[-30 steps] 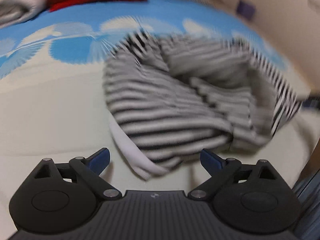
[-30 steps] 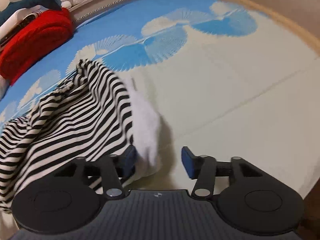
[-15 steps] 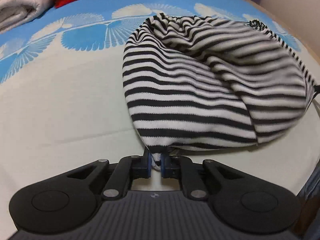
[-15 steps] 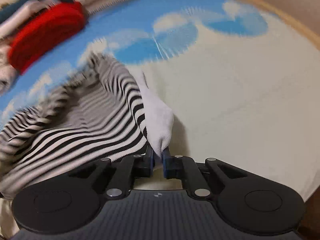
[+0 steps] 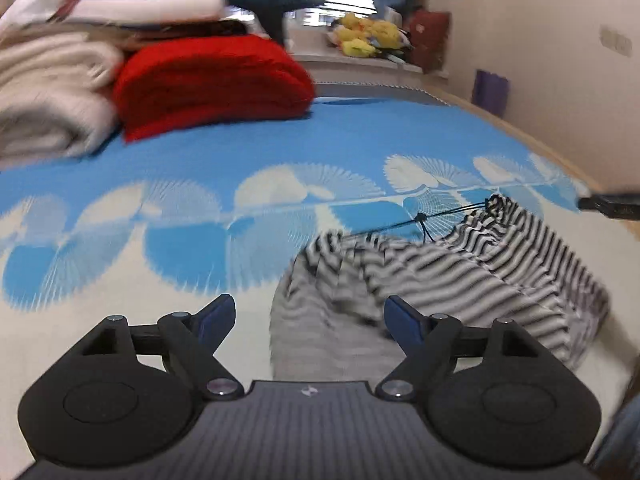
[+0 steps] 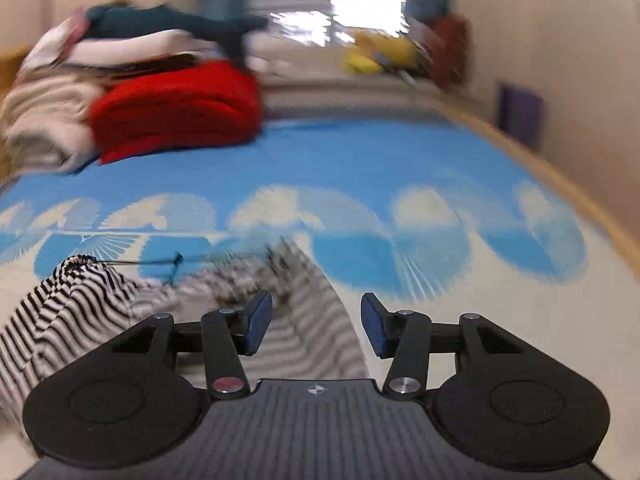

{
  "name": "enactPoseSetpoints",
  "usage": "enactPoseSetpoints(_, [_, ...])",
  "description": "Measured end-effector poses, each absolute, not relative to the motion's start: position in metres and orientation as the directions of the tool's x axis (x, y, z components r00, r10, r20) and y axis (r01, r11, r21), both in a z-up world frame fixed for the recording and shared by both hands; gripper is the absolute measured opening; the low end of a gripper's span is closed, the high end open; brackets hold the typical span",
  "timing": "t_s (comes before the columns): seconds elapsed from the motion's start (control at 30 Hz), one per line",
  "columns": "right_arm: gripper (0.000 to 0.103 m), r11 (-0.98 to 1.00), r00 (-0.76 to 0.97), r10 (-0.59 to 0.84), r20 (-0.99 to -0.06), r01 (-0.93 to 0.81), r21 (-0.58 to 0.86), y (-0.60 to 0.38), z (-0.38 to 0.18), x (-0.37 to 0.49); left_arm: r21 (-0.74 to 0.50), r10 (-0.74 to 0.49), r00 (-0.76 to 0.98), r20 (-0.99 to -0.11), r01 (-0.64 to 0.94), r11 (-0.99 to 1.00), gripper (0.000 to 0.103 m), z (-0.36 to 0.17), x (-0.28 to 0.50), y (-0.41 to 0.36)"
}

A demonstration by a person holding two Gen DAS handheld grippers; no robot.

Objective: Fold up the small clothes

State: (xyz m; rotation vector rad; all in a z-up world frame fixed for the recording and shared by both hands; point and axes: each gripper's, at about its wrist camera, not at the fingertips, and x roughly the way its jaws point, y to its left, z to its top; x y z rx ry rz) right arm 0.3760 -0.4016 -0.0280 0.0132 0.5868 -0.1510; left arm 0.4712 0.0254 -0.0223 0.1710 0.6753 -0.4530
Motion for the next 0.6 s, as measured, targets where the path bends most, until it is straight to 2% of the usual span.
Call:
enactPoseSetpoints(0.1, [0.050, 0.983, 0.803, -0.121, -0.584, 0.015, -0.182, -0.380, -0.053, 0.434, 0.139, -0.340, 0.667, -0.664, 0.556, 0.819, 0.086, -0.046, 0.508, -0.026])
enactPoseSetpoints(0.17, [0.050, 0.975, 0.774, -0.107, -0.624, -0.041, -0.217, -0.376, -0.078, 0.465, 0.180, -0.346, 0.642, -0.684, 0.609, 0.773, 0.086, -0.070, 0.522, -0.050])
enactPoseSetpoints(0.3, [0.052, 0.991, 0.700, -0.032, -0.713, -0.073, -0.115, -0.381, -0.117, 0.505, 0.141, -0.367, 0.560, -0.743, 0.667, 0.732, 0.086, -0.116, 0.547, -0.075])
enactPoseSetpoints(0.37, [0.060, 0.997, 0.688, -0.006, -0.726, -0.049, -0.055, -0.384, -0.128, 0.516, 0.130, -0.363, 0.556, -0.748, 0.659, 0.741, 0.086, -0.125, 0.555, -0.082])
enactPoseSetpoints(0.43, [0.058, 0.999, 0.692, -0.006, -0.722, -0.025, -0.032, -0.383, -0.136, 0.519, 0.075, -0.371, 0.551, -0.748, 0.626, 0.776, 0.085, -0.130, 0.565, -0.085])
enactPoseSetpoints(0.5, [0.023, 0.999, 0.693, 0.009, -0.721, -0.041, -0.027, -0.379, -0.142, 0.525, 0.020, -0.393, 0.540, -0.745, 0.606, 0.795, 0.055, -0.131, 0.574, -0.086])
enactPoseSetpoints(0.53, [0.015, 0.999, 0.689, 0.008, -0.724, -0.039, -0.026, -0.377, -0.140, 0.527, 0.014, -0.389, 0.541, -0.745, 0.596, 0.803, 0.028, -0.129, 0.577, -0.084])
enactPoseSetpoints(0.57, [0.012, 0.999, 0.688, -0.001, -0.725, -0.029, -0.029, -0.378, -0.137, 0.527, -0.013, -0.401, 0.536, -0.743, 0.587, 0.809, 0.017, -0.125, 0.581, -0.078])
enactPoseSetpoints(0.6, [0.011, 1.000, 0.690, -0.001, -0.723, -0.020, -0.021, -0.380, -0.130, 0.526, -0.046, -0.416, 0.540, -0.732, 0.570, 0.820, 0.015, -0.119, 0.583, -0.068])
